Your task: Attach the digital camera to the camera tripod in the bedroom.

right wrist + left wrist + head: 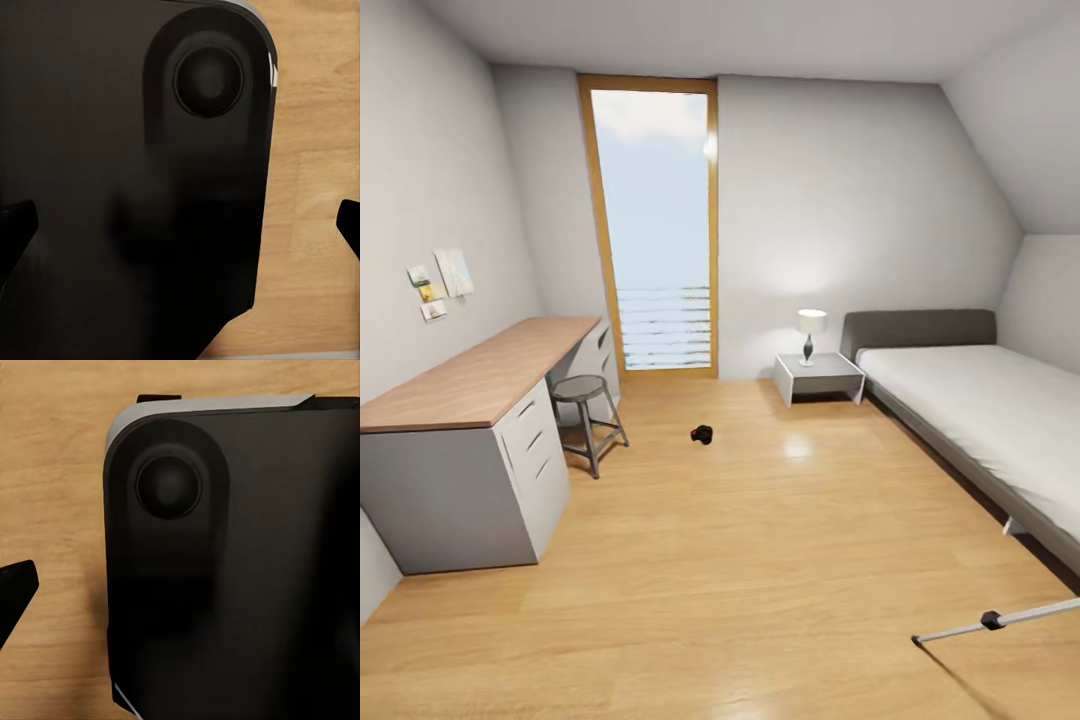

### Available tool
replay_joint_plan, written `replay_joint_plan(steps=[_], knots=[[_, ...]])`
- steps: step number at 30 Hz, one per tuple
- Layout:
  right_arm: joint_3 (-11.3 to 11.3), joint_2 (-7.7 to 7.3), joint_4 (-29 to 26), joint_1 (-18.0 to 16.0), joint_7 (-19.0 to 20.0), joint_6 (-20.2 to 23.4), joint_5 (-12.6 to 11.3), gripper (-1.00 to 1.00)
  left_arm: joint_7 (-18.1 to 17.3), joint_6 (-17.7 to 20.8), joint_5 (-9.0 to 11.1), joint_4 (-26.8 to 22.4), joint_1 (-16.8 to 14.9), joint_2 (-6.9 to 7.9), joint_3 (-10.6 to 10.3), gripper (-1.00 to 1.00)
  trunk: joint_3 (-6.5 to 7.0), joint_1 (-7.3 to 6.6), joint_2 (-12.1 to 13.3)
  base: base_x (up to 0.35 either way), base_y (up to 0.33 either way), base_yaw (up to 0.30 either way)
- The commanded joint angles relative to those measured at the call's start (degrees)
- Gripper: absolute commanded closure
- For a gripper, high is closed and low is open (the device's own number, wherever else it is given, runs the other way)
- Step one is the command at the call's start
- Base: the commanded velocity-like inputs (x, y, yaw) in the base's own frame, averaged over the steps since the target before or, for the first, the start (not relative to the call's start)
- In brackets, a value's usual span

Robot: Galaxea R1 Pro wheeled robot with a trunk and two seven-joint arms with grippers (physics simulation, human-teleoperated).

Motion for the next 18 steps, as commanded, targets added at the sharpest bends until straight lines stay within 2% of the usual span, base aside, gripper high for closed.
replay_joint_plan(steps=[1,9,18], knots=[[0.02,0.0,0.01,-0.01,0.01,-0.16,0.01,-1.0,0.01,-0.07,0.06,-0.08,0.03,-0.01,0.05,-1.0,-0.04,0.0,-0.02,0.0,0.0,0.04],[0.02,0.0,0.01,-0.01,-0.01,-0.16,-0.02,-1.0,-0.03,0.2,0.18,-0.08,0.03,-0.01,-0.01,-1.0,-0.04,0.0,-0.02,0.034,0.0,0.014],[0.02,0.0,0.01,-0.01,-0.1,-0.15,-0.04,-1.0,-0.04,0.39,0.19,-0.08,0.03,-0.01,-0.03,-1.0,-0.04,0.0,-0.02,0.165,0.0,0.001]])
